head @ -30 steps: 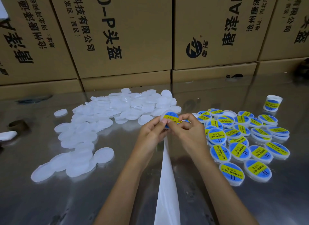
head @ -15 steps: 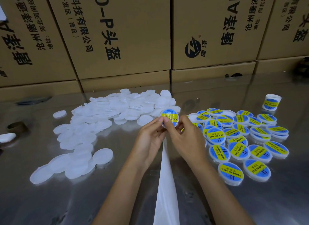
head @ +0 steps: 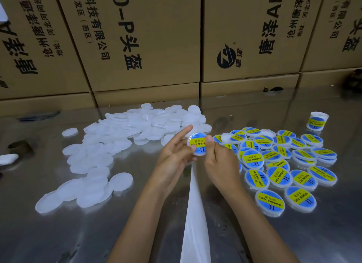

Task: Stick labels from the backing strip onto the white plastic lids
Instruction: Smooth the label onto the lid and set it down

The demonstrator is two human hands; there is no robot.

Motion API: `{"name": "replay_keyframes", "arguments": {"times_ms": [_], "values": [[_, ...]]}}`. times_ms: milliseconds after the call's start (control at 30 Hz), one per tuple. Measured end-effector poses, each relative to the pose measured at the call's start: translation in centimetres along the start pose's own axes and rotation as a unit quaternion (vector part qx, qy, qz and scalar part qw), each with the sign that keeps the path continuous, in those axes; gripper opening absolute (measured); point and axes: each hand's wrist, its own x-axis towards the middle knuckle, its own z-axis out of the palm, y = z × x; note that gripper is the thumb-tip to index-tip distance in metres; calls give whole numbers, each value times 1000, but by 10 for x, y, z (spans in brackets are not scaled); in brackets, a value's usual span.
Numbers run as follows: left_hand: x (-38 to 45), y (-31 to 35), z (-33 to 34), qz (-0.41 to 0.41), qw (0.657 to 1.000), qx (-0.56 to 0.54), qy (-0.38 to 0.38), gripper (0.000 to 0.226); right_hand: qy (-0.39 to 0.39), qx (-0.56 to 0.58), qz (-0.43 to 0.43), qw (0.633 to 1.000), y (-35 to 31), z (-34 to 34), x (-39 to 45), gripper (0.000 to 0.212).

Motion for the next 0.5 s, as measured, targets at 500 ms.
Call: {"name": "replay_keyframes", "arguments": {"times_ms": [500], "values": [[2,5,-9,59,980,45,185,17,-105,148,32,983,-1,3,-3,57]]}}
